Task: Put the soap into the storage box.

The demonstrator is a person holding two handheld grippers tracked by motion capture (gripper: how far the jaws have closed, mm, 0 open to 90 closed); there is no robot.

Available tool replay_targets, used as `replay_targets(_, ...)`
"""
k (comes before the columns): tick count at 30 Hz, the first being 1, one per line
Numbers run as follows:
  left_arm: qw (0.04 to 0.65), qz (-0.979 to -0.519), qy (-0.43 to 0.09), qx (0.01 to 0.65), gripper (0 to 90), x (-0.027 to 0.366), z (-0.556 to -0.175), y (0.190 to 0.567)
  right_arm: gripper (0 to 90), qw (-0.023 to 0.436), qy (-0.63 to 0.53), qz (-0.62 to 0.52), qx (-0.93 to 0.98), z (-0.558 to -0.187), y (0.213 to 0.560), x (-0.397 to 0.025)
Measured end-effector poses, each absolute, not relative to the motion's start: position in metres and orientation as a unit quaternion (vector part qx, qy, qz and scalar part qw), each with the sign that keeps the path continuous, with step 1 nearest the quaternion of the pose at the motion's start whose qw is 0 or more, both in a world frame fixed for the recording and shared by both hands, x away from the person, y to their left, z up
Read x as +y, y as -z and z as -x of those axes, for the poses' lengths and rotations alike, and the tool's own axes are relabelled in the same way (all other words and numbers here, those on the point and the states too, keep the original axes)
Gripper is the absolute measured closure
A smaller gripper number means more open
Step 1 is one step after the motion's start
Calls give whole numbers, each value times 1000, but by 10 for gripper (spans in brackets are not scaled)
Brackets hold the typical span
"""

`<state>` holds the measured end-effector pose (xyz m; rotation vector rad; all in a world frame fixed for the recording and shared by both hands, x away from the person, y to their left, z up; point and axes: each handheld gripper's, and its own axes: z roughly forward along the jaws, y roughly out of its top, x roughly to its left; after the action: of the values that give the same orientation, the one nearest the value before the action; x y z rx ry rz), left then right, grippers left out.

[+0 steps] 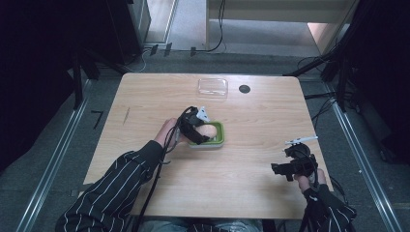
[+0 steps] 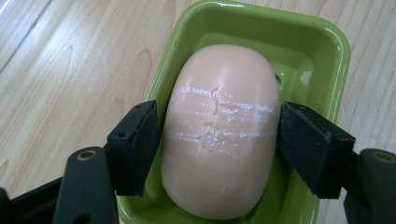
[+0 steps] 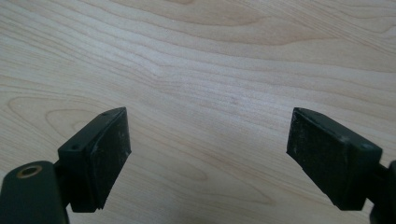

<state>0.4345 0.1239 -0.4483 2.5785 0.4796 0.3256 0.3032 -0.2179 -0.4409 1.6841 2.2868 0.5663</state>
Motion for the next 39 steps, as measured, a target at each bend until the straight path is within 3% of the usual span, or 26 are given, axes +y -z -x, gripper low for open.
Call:
replay_targets(22,246,-938,-122,212,104,138,-432,433,141,122,-198,-574,785,-302,440,-218)
replay_targets(39,239,-940,-122,210,76,139,-407,417,141,124,-195,-577,783,-300,440,-219)
